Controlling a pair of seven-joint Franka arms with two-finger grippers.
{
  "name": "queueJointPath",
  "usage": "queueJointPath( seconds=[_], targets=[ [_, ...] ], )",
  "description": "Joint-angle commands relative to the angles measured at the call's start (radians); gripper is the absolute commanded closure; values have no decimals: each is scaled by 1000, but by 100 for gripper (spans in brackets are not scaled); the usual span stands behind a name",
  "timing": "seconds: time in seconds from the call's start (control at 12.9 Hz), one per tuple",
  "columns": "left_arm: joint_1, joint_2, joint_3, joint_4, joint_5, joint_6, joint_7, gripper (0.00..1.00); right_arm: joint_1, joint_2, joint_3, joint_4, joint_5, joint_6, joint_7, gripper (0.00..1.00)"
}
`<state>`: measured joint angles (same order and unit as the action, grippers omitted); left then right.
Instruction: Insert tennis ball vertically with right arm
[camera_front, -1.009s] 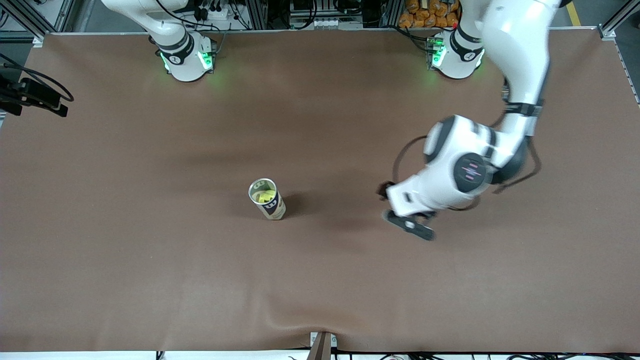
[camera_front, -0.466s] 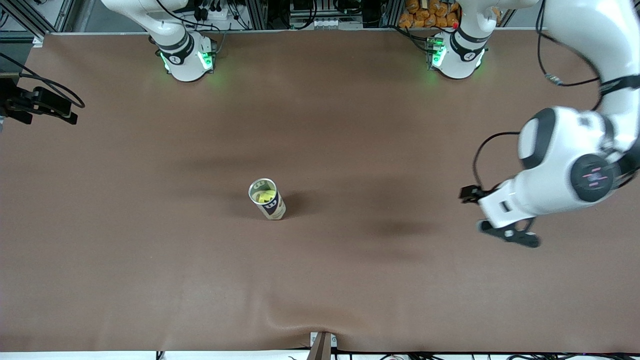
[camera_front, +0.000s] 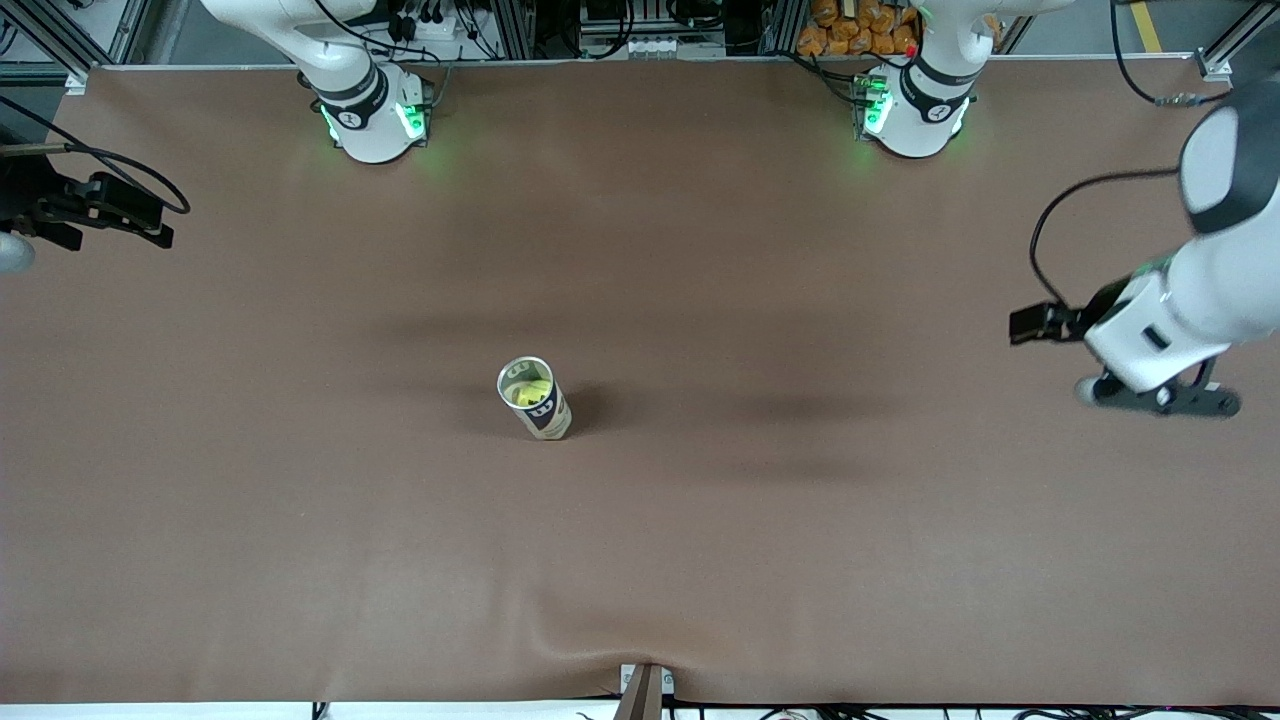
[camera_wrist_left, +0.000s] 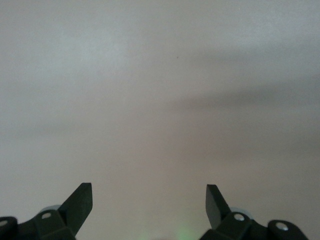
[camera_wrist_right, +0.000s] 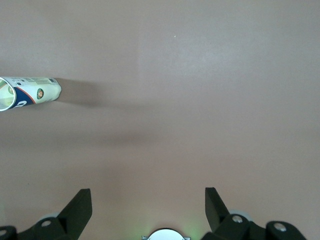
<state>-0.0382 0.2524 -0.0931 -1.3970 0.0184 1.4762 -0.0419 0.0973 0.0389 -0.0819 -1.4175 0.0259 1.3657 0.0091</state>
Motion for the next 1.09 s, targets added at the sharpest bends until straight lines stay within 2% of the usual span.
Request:
queueJointPath(
  seconds=[0.0, 0.47, 0.7, 0.85, 1.01],
  targets=[
    [3, -80, -10, -28, 18, -56, -67, 0, 15, -10, -4, -3, -17, 6, -5, 0],
    [72, -180, -1, -45, -22, -79, -90, 0, 5, -10, -4, -5, -14, -2, -8, 0],
    [32, -225, 38, -56, -22, -93, -95, 0, 10, -10, -4, -5, -15, -2, -3, 0],
    [-34, -239, 100, -63, -22, -93, -93, 0, 10, -10, -4, -5, -17, 1, -5, 0],
    [-37, -225, 102, -40, -22, -112, -93, 0, 10, -10, -4, -5, -17, 1, -3, 0]
  ],
)
